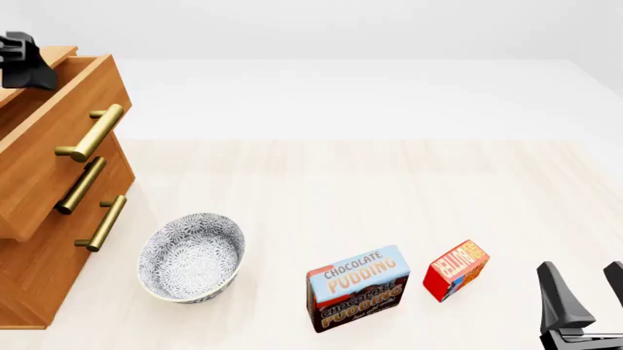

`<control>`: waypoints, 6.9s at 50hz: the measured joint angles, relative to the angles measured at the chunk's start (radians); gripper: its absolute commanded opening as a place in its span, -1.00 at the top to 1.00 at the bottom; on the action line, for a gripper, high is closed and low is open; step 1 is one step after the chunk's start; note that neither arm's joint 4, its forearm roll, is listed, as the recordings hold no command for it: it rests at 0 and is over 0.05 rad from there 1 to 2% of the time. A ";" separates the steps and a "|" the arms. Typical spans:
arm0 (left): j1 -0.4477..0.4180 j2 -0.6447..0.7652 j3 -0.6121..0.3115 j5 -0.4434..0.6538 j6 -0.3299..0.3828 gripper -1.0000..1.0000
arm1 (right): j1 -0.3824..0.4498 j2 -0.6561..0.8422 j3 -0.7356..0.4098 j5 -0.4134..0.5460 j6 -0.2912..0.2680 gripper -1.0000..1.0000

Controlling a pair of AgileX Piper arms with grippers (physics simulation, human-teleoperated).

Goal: Put the butter at the back in the top drawer of the cabinet and close it.

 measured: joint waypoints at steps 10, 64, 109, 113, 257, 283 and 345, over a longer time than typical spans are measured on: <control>0.004 0.004 0.016 -0.008 0.003 -1.00 | 0.000 0.000 0.000 0.000 0.000 -1.00; 0.010 0.028 0.091 -0.058 0.018 -1.00 | 0.000 0.000 0.000 0.000 0.000 -1.00; 0.007 0.060 0.152 -0.102 0.015 -1.00 | 0.000 0.000 0.000 0.000 0.000 -1.00; 0.009 0.063 0.158 -0.107 0.014 -1.00 | 0.000 0.000 0.000 0.000 0.000 -1.00; -0.125 0.029 0.304 -0.280 0.067 -1.00 | 0.000 0.000 0.000 0.000 0.000 -1.00; -0.176 0.033 0.306 -0.291 0.057 -1.00 | 0.000 0.000 0.000 0.000 0.000 -1.00; -0.331 0.059 0.303 -0.334 -0.033 -1.00 | 0.000 0.000 0.000 0.000 0.000 -1.00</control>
